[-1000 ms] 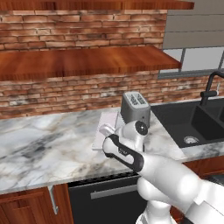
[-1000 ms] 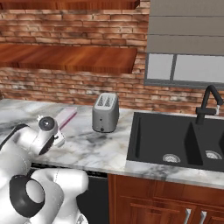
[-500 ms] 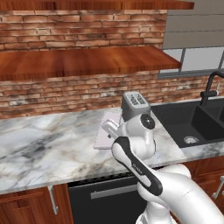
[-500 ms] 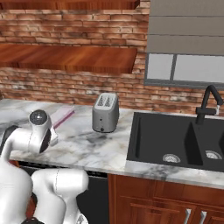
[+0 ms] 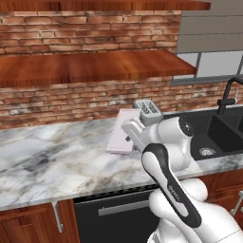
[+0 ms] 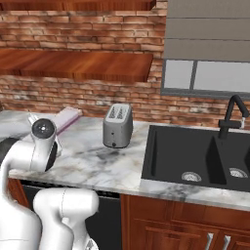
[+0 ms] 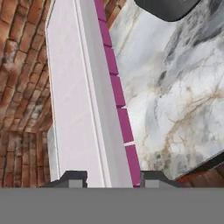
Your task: The ice cube tray has been filled with water. Take the tray and place it in the freezer to make ice. Close the freezer door after placing the tray.
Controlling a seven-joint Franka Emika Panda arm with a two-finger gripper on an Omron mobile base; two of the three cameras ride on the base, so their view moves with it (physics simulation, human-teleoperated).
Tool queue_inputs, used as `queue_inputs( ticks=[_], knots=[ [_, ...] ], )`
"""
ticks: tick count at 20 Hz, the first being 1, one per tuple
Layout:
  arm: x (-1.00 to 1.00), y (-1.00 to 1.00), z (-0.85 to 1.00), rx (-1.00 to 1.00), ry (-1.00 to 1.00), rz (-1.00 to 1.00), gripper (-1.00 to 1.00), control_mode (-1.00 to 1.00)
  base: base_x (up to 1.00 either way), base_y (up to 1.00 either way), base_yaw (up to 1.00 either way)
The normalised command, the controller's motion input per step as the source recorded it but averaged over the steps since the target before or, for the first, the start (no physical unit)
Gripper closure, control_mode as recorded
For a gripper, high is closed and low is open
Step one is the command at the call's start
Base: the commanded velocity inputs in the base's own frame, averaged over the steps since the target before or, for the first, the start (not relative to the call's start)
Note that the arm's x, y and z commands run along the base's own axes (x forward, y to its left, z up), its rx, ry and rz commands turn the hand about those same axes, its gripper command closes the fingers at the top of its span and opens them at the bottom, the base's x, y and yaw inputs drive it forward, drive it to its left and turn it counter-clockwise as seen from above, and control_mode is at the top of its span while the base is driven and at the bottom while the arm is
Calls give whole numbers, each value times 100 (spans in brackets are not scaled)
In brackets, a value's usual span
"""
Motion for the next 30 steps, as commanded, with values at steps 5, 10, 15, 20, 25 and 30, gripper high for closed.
queue_inputs(
  ticks=[5, 10, 15, 20, 25, 30],
  knots=[
    [-44, -15, 64, 1, -15, 6, 100, -100, 0, 0, 0],
    [-32, -28, 52, 2, 0, 13, 100, -100, 0, 0, 0],
    [-24, -31, 28, 3, -1, 8, 100, -100, 0, 0, 0],
    [-5, -29, 15, 7, -1, 2, 100, -100, 0, 0, 0],
    [-17, -40, 14, 10, 0, 7, 100, -100, 0, 0, 0],
    [-16, -32, 15, 8, 0, 10, 100, -100, 0, 0, 0]
  ],
)
